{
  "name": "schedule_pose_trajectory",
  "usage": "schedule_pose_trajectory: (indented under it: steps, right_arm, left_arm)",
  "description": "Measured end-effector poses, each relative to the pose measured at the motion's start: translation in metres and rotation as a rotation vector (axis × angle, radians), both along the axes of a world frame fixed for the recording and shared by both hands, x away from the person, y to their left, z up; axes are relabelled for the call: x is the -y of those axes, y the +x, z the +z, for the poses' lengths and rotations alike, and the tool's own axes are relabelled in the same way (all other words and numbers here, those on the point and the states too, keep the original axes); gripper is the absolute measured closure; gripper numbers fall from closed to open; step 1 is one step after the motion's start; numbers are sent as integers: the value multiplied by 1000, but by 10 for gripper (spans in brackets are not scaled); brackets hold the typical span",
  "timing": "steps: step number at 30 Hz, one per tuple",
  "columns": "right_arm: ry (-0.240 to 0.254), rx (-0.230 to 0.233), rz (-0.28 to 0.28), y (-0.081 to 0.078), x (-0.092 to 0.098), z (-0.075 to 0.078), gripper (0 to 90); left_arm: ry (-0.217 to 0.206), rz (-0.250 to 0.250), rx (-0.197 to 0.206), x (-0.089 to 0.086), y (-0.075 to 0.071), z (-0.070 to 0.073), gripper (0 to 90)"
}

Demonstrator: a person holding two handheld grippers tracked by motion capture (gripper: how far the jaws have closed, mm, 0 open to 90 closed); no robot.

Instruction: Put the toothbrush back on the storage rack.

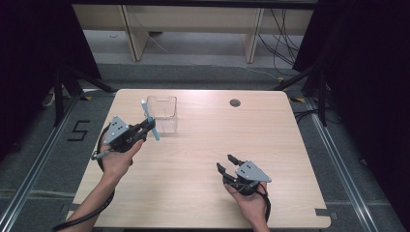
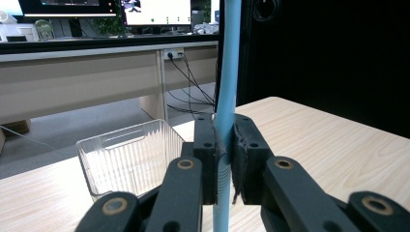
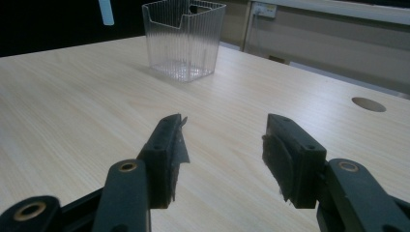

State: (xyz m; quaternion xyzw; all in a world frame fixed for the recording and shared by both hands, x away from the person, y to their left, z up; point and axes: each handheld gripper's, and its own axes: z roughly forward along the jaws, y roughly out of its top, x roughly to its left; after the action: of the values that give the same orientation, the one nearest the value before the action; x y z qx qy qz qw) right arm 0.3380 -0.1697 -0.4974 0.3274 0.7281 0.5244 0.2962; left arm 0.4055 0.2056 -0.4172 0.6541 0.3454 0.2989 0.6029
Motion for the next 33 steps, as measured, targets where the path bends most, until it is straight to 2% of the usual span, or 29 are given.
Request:
schedule_pose_trajectory:
  steps: [1, 2, 3, 5, 7, 11, 12, 14, 15, 18, 19, 20, 22, 23, 26, 32, 33]
  right_arm:
    - [15, -25, 0, -1, 0, 0, 490]
    - [-2, 23, -13, 0, 2, 0, 489]
    - [-2, 23, -13, 0, 2, 0, 489]
    - [13, 10, -5, 0, 2, -2, 488]
    - [17, -30, 3, -2, 1, -2, 485]
    - [20, -40, -10, -3, 0, -2, 483]
    - [0, 13, -1, 0, 1, -3, 483]
    - [-2, 11, -2, 0, 1, -3, 482]
    - [21, -29, 0, -2, -1, -3, 482]
    - [18, -9, -9, -2, 0, -3, 482]
    - [25, -34, -10, -3, -1, -3, 482]
    - [18, -8, -11, -1, 0, -3, 482]
    - [11, -9, -2, -1, 0, -2, 481]
    - [21, -28, -2, -2, -1, -2, 481]
    - [10, -1, -3, 0, 0, -3, 481]
    - [10, 0, -3, 0, -1, -3, 481]
    - [5, 12, -3, 0, 0, -2, 481]
  left_arm:
    - [-1, 2, 0, 0, 1, 0, 811]
    - [2, 2, 0, -1, 1, 1, 811]
    - [2, 5, 3, -1, 2, 1, 811]
    - [3, 11, 5, -2, 3, 2, 812]
    - [0, 14, 4, -3, 5, 3, 812]
    - [1, 21, 7, -5, 8, 5, 812]
    - [-3, 24, 7, -6, 9, 5, 812]
    - [-6, 25, 8, -6, 10, 6, 812]
    - [-4, 25, 8, -7, 10, 6, 812]
    - [-3, 28, 7, -8, 11, 6, 812]
    - [-3, 28, 8, -9, 11, 6, 812]
    - [-1, 31, 6, -10, 12, 8, 812]
    - [-1, 31, 9, -11, 13, 8, 812]
    - [-2, 35, 9, -12, 14, 9, 812]
    - [-5, 38, 14, -13, 17, 12, 812]
    - [-8, 35, 20, -12, 23, 15, 813]
    - [-6, 36, 19, -12, 23, 15, 813]
